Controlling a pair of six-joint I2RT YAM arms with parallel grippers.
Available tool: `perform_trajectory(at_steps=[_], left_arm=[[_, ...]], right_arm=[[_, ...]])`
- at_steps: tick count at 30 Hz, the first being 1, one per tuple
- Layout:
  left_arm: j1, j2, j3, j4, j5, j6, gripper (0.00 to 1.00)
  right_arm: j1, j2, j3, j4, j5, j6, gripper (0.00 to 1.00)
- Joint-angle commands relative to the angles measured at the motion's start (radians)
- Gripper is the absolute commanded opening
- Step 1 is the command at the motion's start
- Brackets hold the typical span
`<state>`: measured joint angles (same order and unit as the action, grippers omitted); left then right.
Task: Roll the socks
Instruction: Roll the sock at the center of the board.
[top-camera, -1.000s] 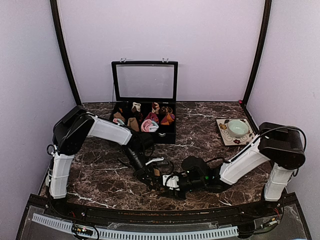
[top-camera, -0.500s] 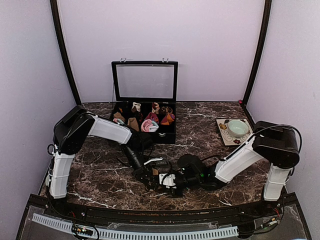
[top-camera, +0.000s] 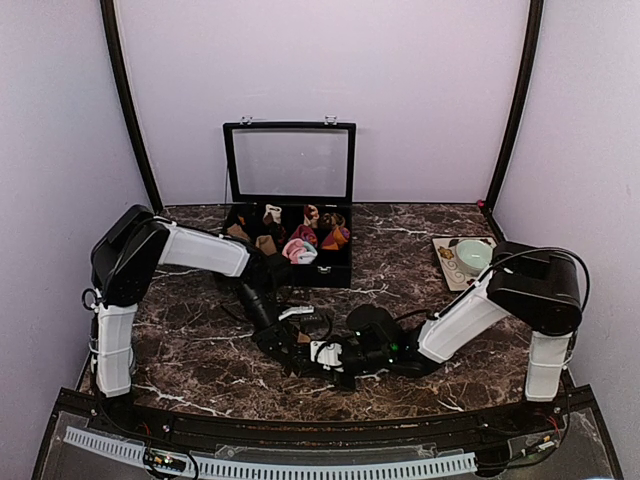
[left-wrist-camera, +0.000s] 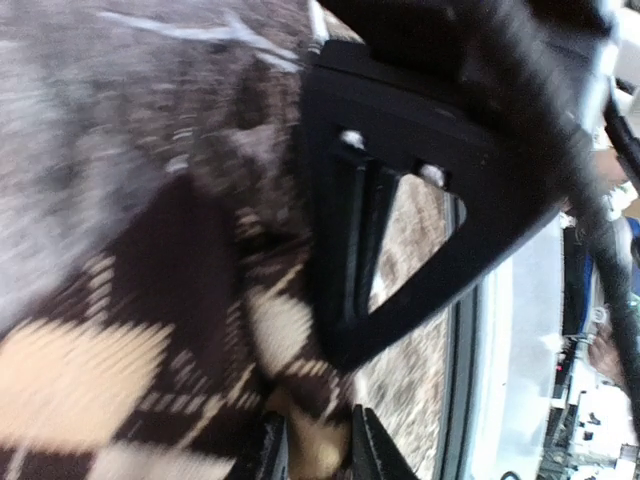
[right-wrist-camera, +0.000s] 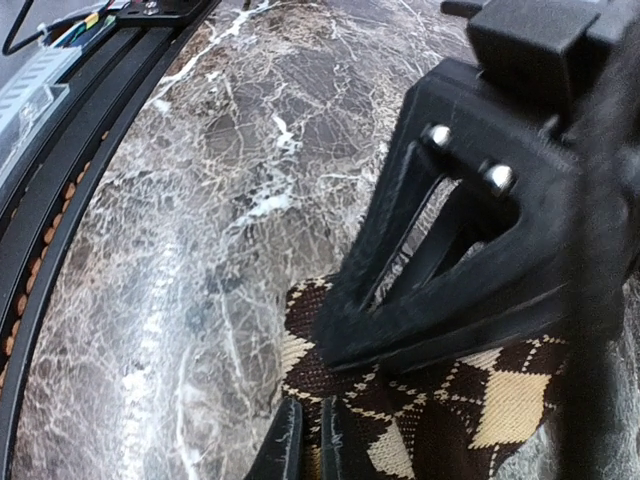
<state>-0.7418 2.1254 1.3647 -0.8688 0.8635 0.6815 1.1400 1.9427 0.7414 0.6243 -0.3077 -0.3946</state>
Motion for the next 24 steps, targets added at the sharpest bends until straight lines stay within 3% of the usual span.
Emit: perform_trajectory(at_steps=[1,10,16,24], left_arm=[[0.051,-0.094,-0.012,-0.023,-0.089,0.024,0.25],[0.064,-0.123,0.046,-0.082,-0.074,0.021,0.26],[0.082,-0.122,0.02,0.155,-0.285,-0.123,0.26],[0.086,-0.105,-0.025,0.308,-0.504,-0.139,0.26]], right_arm=[[-0.011,0.099,-0.015,-0.276,0.002,0.052,0.04],[-0.01,0.068,-0.005,-0.362,-0.049,0.142,0.0],[0.003,0.045,0.007,-0.413,-0.061,0.239,0.0],[0.015,0.085,0.041,-0.494,-0.118,0.315,0.0]])
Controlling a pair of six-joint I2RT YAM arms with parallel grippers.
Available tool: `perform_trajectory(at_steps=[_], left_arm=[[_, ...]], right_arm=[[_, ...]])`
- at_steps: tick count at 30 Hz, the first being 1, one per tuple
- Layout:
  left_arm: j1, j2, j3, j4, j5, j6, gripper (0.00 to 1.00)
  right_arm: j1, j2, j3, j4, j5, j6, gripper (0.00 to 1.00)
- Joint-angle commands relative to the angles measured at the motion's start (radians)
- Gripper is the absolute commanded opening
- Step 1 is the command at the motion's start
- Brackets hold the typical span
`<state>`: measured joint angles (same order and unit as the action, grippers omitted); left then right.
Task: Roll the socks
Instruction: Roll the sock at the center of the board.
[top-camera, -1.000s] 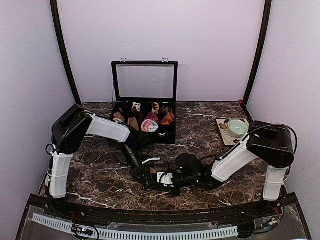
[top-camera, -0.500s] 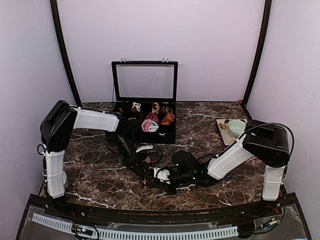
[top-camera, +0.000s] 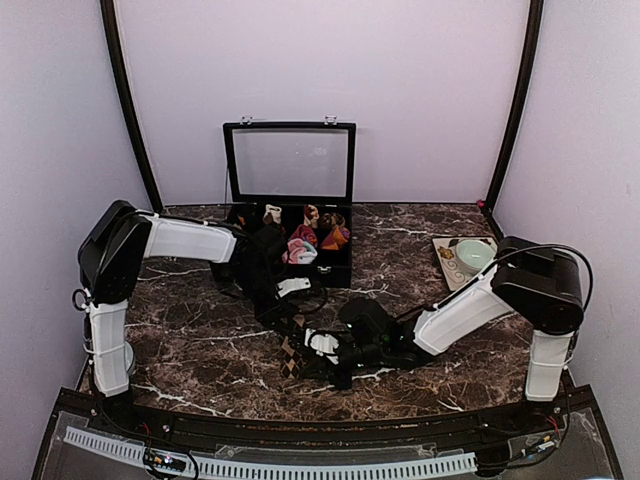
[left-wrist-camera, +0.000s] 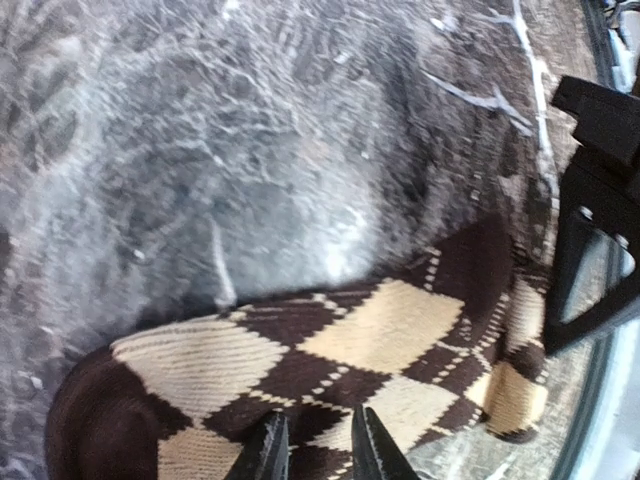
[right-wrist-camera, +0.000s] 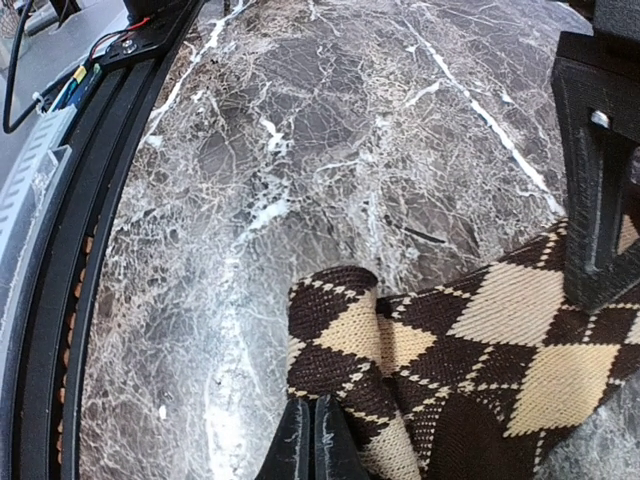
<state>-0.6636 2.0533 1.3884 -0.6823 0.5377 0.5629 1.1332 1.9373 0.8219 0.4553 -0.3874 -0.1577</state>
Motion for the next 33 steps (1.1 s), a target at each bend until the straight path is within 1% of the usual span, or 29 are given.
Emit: perform_trajectory(at_steps=[1,4,8,12,13,14,15,17,18,20,21,22,23,24,25,26,27,28,29,31,33], left_arm=[[0.007,-0.038,-0.055,0.141,-0.203,-0.021,0.26],[0.017,-0.07,-0.055,0.181,-0.239,-0.022,0.26],[0.019,-0.135,-0.04,0.121,-0.154,0.006,0.26],[0.02,-0.245,-0.093,0.086,-0.086,0.008,0.28],[0.024,-0.283,-0.113,0.096,-0.092,-0.003,0.39],[0.027,-0.323,-0.136,0.109,-0.107,-0.008,0.53],[0.03,-0.373,-0.174,0.141,-0.137,-0.006,0.73],[0.034,-0.477,-0.244,0.203,-0.232,0.007,0.76],[0.035,-0.532,-0.27,0.231,-0.258,0.019,0.76],[0.038,-0.605,-0.265,0.226,-0.351,0.049,0.78],[0.04,-0.62,-0.234,0.217,-0.434,0.041,0.93],[0.042,-0.638,-0.223,0.238,-0.536,0.035,0.98],[0.092,-0.678,-0.248,0.308,-0.65,0.018,0.99],[0.134,-0.707,-0.292,0.371,-0.719,0.004,0.99],[0.169,-0.723,-0.307,0.36,-0.702,0.025,0.99],[0.191,-0.728,-0.295,0.289,-0.641,0.071,0.94],[0.195,-0.731,-0.282,0.225,-0.606,0.105,0.86],[0.195,-0.748,-0.284,0.188,-0.56,0.14,0.81],[0.194,-0.779,-0.312,0.194,-0.519,0.159,0.8],[0.174,-0.844,-0.372,0.184,-0.384,0.198,0.81],[0.097,-0.88,-0.422,0.13,-0.32,0.229,0.82]], right_arm=[[0.022,0.098,-0.031,-0.33,-0.044,0.091,0.0],[0.02,0.124,-0.02,-0.337,-0.046,0.128,0.0],[0.006,0.139,-0.019,-0.331,-0.051,0.182,0.0],[-0.013,0.144,-0.034,-0.305,-0.054,0.25,0.0],[-0.018,0.145,-0.037,-0.302,-0.051,0.269,0.0],[-0.02,0.144,-0.04,-0.296,-0.049,0.289,0.0],[-0.024,0.139,-0.051,-0.28,-0.044,0.316,0.0],[-0.031,0.119,-0.072,-0.24,-0.04,0.363,0.0],[-0.036,0.116,-0.075,-0.231,-0.051,0.382,0.0],[-0.045,0.12,-0.071,-0.235,-0.078,0.41,0.0],[-0.048,0.124,-0.066,-0.248,-0.086,0.419,0.0],[-0.049,0.129,-0.061,-0.26,-0.091,0.428,0.0],[-0.05,0.134,-0.063,-0.26,-0.098,0.44,0.0],[-0.05,0.139,-0.065,-0.26,-0.11,0.449,0.0],[-0.052,0.143,-0.067,-0.259,-0.122,0.46,0.0],[-0.052,0.147,-0.071,-0.252,-0.139,0.476,0.0],[-0.056,0.153,-0.072,-0.249,-0.155,0.492,0.0],[-0.059,0.16,-0.07,-0.247,-0.178,0.507,0.0],[-0.061,0.166,-0.068,-0.25,-0.2,0.525,0.0],[-0.072,0.177,-0.057,-0.257,-0.242,0.565,0.0],[-0.092,0.184,-0.041,-0.272,-0.275,0.602,0.0]])
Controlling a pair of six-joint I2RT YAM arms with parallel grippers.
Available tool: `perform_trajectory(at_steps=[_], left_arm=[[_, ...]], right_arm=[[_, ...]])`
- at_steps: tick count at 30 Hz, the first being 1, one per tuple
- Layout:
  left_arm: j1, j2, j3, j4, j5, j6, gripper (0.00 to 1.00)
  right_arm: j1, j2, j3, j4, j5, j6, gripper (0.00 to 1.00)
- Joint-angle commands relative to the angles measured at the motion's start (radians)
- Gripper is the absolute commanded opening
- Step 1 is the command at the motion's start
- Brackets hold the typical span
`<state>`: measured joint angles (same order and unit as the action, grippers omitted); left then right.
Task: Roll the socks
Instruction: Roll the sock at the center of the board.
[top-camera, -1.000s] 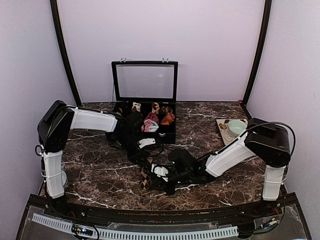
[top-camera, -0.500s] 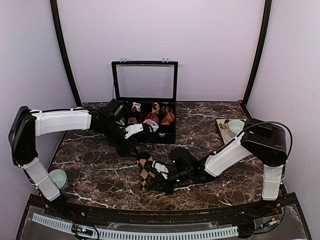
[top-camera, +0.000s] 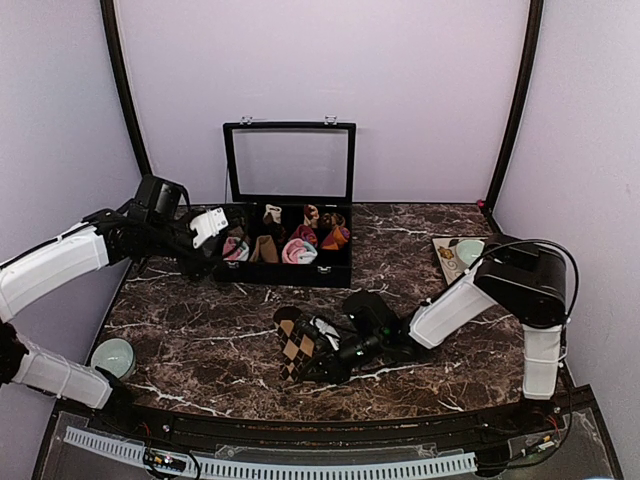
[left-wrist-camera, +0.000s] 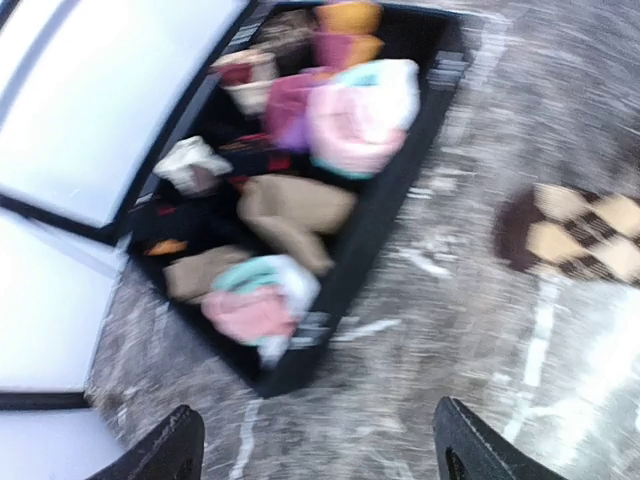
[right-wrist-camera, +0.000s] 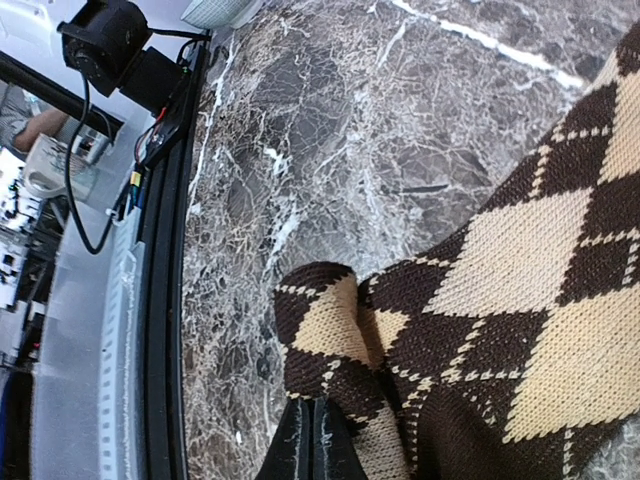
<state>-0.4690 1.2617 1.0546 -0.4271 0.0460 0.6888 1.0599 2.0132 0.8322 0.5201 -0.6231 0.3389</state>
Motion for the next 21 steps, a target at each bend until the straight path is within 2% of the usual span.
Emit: perform_trajectory(at_steps=[1,3,5,7,13,18,21], left_arm=[[-0.165,-0.098,-0.12,-0.145,0.172,0.107,0.82],[-0.274,-0.108,-0.169,-0.189,0.203,0.133,0.84],[-0.374,-0.101,-0.229,-0.165,0.195,0.142,0.92],[-0.459,-0.051,-0.247,-0.138,0.173,0.154,0.92],[-0.572,0.186,-0.133,-0.064,0.154,0.106,0.66],[-0.633,0.299,-0.105,0.042,0.101,0.107,0.63],[-0.652,0.353,-0.068,0.037,0.079,0.1,0.6]], right_arm=[[-0.03,0.112,-0.04,-0.351,-0.052,0.118,0.0],[-0.056,0.121,-0.017,-0.375,-0.081,0.136,0.0],[-0.079,0.13,0.009,-0.402,-0.106,0.142,0.0],[-0.096,0.142,0.031,-0.422,-0.132,0.156,0.0],[-0.103,0.168,0.061,-0.457,-0.15,0.189,0.0],[-0.104,0.17,0.061,-0.479,-0.137,0.204,0.0],[-0.106,0.173,0.064,-0.487,-0.127,0.21,0.0]])
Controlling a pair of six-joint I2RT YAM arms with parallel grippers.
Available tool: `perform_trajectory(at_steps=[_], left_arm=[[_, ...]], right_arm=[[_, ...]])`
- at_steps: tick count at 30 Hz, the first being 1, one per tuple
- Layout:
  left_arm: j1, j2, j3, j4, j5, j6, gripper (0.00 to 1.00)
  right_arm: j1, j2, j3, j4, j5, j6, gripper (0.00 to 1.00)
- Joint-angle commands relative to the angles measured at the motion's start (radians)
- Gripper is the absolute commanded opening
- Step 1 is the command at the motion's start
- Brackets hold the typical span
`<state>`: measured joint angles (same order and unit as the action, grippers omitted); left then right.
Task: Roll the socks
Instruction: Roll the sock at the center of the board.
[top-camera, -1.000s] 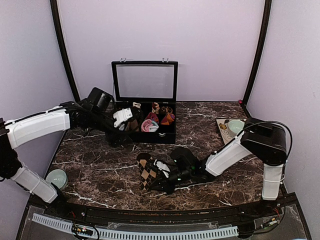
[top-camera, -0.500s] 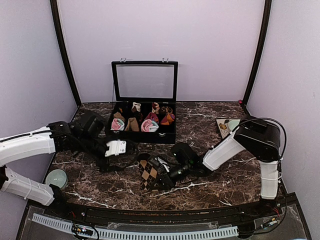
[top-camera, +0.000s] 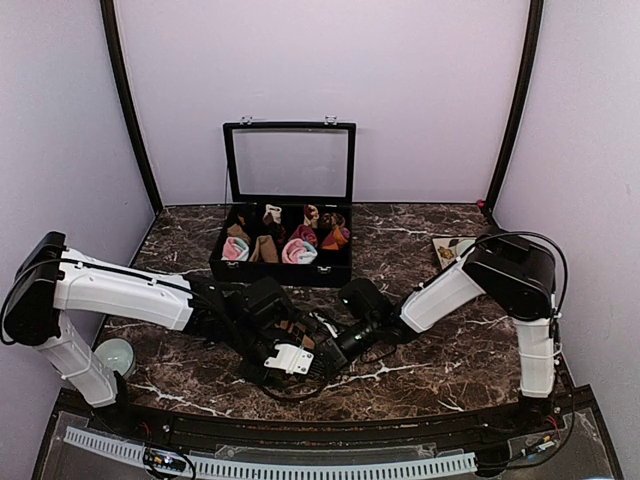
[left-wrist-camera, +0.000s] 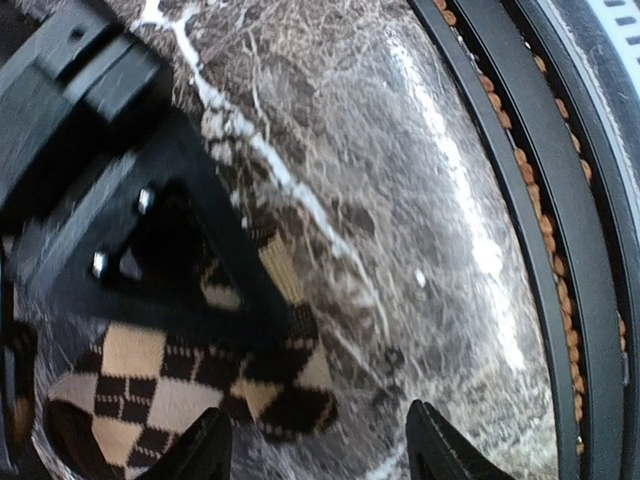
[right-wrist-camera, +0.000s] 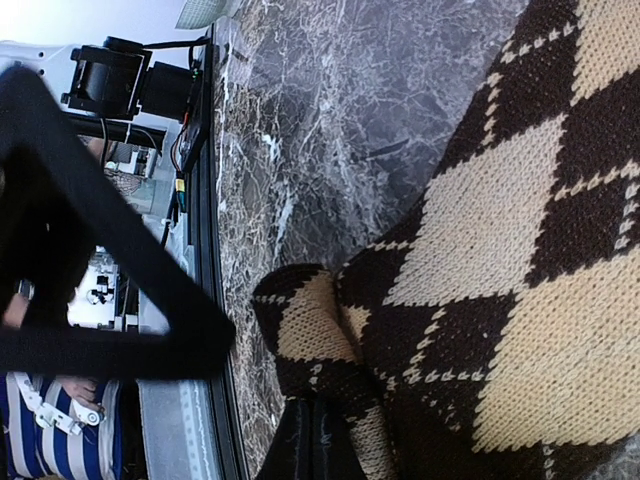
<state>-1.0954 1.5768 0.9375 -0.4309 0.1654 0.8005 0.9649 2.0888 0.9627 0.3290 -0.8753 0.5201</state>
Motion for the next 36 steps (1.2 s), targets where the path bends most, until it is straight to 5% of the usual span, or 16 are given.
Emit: perform_trajectory(at_steps=[1,7,22,28,36], left_arm=[[-0.029,0.051,0.055,0.041,-0.042,-0.013,0.58],[-0.034,0.087,0.027,0.083,-0.061,-0.029,0.44],[-0.034,0.102,-0.033,0.086,-0.075,-0.106,0.41],[-0.032,0.128,-0.042,0.125,-0.114,-0.137,0.06],[0.012,0.182,-0.051,0.061,-0.028,-0.181,0.04]], right_arm=[[-0.011,0.101,-0.063,-0.296,0.124,0.032,0.0],[-0.011,0.111,-0.053,-0.285,0.127,0.041,0.0],[-0.012,0.115,-0.088,-0.206,0.129,0.078,0.0],[-0.012,0.103,-0.1,-0.184,0.138,0.086,0.0],[-0.012,0.06,-0.15,-0.079,0.197,0.132,0.01]])
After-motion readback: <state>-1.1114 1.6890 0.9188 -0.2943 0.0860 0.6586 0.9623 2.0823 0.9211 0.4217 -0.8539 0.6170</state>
